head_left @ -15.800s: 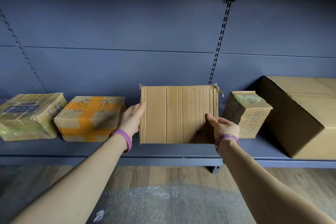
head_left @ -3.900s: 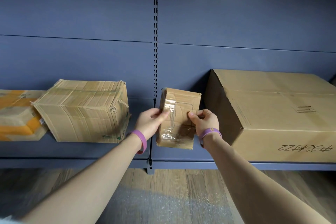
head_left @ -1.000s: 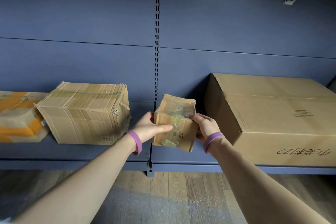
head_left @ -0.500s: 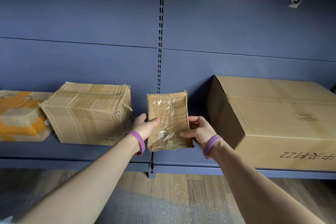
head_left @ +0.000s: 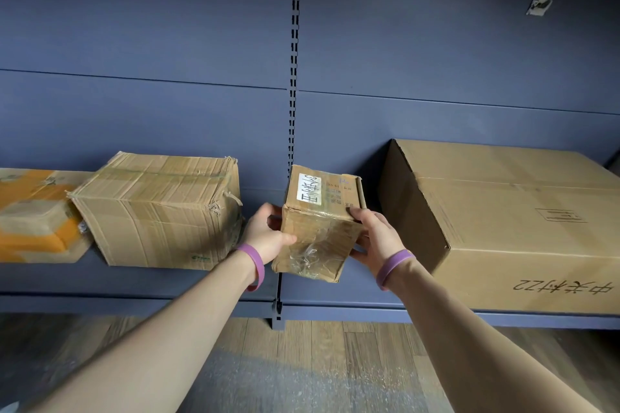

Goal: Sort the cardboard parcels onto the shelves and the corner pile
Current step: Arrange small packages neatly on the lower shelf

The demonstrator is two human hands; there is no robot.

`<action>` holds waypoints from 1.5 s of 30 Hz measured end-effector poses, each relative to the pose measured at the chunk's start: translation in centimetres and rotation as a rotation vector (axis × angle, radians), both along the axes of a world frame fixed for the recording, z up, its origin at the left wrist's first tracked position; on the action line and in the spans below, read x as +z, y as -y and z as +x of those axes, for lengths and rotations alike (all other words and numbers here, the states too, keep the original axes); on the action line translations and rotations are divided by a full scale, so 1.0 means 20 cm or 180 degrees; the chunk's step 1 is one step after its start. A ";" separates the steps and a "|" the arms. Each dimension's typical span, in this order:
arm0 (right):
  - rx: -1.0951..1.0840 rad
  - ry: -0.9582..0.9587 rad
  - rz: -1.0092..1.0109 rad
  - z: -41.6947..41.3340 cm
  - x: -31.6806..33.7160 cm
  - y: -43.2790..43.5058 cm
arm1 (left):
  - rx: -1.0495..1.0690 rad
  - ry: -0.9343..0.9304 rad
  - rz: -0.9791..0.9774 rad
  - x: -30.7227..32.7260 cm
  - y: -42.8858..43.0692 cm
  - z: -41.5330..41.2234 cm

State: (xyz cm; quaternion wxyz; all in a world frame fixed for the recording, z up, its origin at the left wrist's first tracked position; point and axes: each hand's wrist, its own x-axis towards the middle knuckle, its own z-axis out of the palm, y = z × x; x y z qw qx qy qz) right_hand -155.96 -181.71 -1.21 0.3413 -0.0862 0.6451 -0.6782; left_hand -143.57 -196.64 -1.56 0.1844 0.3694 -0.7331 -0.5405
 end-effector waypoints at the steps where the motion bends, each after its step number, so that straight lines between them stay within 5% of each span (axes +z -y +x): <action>1: -0.0015 -0.0014 -0.0004 0.00 0.00 0.00 | 0.0003 0.0009 -0.0010 0.00 0.00 0.00; 19: -0.0003 -0.0093 -0.0184 -0.03 -0.02 0.00 | -0.0076 0.0259 0.0070 0.03 0.00 -0.01; 24: 0.0116 -0.0242 -0.0264 -0.06 -0.04 -0.02 | 0.0623 -0.0344 0.1443 0.05 0.08 -0.07; 29: 0.0348 -0.0775 0.0006 -0.06 -0.07 -0.03 | 0.0320 -0.0585 0.1765 0.09 0.03 -0.02; 40: 0.0637 -0.0414 0.0355 -0.03 -0.08 -0.03 | 0.0187 -0.0094 0.0988 0.00 0.01 -0.01; 45: 0.0235 -0.1007 0.0810 -0.08 -0.15 -0.02 | -0.0150 0.0281 0.0226 -0.01 0.00 -0.02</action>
